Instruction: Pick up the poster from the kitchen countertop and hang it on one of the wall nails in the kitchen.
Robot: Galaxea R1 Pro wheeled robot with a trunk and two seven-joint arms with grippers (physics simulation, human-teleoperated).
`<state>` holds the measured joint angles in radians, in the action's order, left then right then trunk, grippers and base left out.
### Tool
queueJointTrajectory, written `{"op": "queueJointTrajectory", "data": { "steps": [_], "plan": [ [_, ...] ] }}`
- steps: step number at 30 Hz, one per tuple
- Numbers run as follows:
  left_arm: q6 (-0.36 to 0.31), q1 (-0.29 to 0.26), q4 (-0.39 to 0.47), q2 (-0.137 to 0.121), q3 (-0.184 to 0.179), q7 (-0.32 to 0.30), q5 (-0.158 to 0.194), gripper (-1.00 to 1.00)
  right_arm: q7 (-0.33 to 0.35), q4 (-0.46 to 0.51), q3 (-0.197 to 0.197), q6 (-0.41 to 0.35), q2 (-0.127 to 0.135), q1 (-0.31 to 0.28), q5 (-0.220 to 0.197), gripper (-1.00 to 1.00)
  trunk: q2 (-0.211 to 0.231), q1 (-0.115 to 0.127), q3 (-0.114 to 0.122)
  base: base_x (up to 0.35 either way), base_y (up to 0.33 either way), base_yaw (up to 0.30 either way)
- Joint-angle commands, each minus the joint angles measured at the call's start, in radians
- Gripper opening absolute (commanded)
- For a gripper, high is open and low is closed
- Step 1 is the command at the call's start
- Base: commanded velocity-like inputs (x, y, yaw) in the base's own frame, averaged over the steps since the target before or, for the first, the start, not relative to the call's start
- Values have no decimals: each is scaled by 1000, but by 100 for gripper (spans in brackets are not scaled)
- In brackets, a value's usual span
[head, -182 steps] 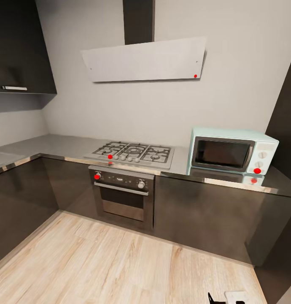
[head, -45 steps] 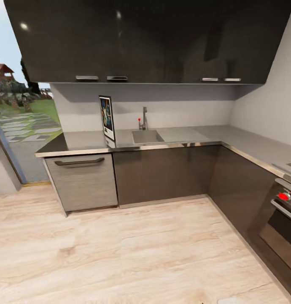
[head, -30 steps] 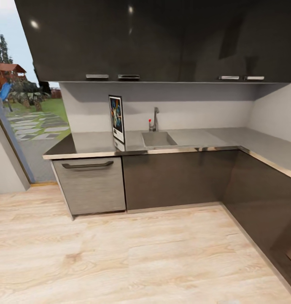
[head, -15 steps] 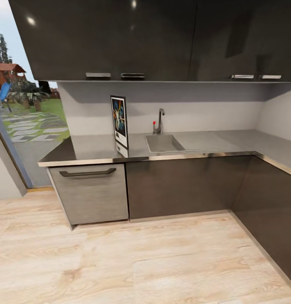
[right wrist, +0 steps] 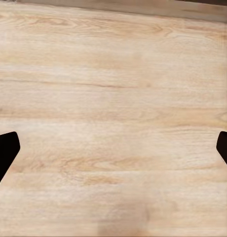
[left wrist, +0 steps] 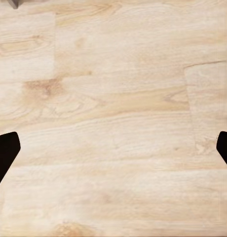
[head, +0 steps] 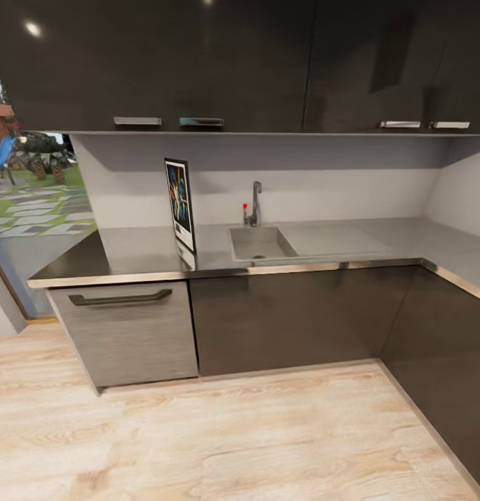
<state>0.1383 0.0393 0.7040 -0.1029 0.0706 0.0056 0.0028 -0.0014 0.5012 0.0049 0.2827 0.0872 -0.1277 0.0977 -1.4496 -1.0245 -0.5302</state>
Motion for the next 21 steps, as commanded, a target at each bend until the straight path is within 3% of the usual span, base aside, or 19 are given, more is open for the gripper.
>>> {"op": "queueJointTrajectory", "data": {
  "steps": [1, 13, 16, 21],
  "plan": [
    [1, 1, 2, 0, 1, 1, 0, 100, 0, -1, 0, 3, 0, -1, 8, 100, 0, 0, -1, 259, -245, 0],
    [3, 0, 2, 0, 5, 1, 2, 100, -1, -1, 0, 5, 0, 0, 8, 100, 0, 0, -1, 256, -246, 0],
    [8, 0, 11, 0, 4, 0, 16, 100, -2, -1, 0, 5, 1, 0, 8, 100, 0, 0, -1, 136, -131, 0],
    [31, 0, 106, 2, -1, 0, 62, 100, -3, -1, 1, 7, 3, 0, 8, 100, 0, 0, -1, 46, -44, 0]
  ]
}}
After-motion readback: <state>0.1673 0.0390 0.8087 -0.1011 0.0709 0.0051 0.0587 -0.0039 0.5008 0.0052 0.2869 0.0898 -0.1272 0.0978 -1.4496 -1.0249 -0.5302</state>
